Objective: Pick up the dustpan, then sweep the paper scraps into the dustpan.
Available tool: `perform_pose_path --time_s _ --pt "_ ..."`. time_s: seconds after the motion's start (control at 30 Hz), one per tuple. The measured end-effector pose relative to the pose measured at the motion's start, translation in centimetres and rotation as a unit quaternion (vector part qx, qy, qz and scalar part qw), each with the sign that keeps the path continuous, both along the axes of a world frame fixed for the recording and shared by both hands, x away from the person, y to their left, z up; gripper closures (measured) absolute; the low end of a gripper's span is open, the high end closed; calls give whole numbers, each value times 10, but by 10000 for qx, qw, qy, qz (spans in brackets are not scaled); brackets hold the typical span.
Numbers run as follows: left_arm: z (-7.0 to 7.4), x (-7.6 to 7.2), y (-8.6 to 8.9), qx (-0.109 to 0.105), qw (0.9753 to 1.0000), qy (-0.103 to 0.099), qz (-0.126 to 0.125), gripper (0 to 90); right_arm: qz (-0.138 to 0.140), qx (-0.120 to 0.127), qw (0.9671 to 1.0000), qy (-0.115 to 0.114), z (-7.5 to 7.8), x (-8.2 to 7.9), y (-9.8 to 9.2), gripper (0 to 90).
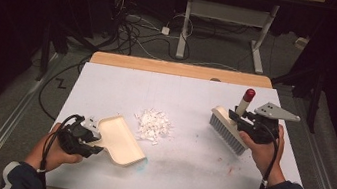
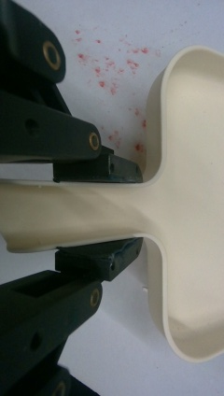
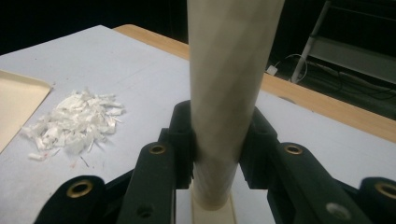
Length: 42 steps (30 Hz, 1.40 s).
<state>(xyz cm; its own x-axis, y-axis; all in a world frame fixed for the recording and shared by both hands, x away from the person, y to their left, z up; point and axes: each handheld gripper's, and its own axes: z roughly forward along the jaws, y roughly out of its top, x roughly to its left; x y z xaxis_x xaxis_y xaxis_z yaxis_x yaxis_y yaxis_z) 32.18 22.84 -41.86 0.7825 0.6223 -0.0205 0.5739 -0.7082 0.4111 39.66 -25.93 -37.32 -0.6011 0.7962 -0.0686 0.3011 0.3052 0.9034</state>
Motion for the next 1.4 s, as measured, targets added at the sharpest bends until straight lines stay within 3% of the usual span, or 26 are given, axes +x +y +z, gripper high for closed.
perform_pose_path --time_s 0.27,0.67,1.4 --pt "-1 2 1 -21 10000 17 -35 628 -38 -61 10000 34 0 21 18 715" --pt "-2 2 -1 27 10000 24 -74 628 -30 -73 9999 73 0 38 29 715" --pt "-6 3 -6 53 9999 73 -72 628 -211 -171 9995 145 -3 50 39 715"
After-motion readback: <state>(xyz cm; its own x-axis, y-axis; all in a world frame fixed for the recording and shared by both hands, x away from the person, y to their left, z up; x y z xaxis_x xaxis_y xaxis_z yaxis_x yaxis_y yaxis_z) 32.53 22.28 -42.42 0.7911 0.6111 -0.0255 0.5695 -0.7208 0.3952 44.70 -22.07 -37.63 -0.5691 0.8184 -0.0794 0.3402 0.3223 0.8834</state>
